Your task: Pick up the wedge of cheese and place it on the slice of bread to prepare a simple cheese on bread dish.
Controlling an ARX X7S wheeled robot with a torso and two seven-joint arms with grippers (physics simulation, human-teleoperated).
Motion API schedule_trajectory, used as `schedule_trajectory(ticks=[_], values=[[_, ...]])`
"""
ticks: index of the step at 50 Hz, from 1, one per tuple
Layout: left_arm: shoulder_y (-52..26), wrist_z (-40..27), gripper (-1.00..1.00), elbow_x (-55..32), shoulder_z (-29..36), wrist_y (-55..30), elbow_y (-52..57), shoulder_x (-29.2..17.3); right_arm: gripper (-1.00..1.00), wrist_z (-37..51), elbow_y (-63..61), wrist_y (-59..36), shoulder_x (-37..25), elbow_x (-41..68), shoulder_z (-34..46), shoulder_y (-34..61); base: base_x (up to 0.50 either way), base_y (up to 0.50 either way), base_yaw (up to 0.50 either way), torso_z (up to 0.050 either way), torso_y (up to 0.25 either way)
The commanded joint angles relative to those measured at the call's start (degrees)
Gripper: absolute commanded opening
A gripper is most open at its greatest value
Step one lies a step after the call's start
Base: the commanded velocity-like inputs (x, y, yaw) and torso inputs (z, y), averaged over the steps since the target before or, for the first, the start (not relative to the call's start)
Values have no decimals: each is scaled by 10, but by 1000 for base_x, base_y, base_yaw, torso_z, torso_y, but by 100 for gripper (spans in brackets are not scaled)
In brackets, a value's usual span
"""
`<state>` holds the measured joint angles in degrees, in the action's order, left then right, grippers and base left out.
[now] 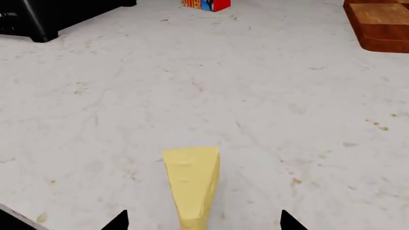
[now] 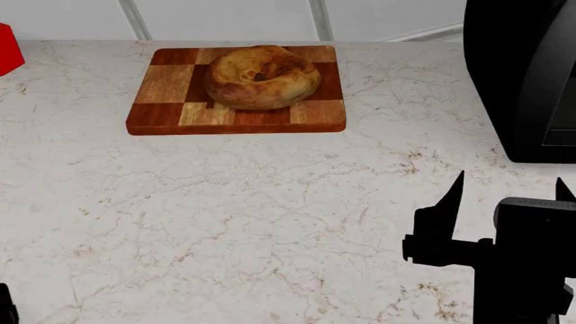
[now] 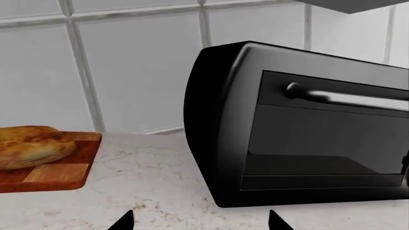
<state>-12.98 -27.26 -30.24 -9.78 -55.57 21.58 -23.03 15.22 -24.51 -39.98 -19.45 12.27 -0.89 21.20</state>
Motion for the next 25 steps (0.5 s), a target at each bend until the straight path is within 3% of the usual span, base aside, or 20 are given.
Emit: schedule_trajectory(ticks=[1,25], values=[[-9,9,100,7,7,19,-30,-2,100,2,-6,-5,-2,2,0,0,0,0,0,0,0],[-3,35,100,30,17,88,-121,1,100,8,-12,-15,-6,1,11,2,2,0,0,0,0]])
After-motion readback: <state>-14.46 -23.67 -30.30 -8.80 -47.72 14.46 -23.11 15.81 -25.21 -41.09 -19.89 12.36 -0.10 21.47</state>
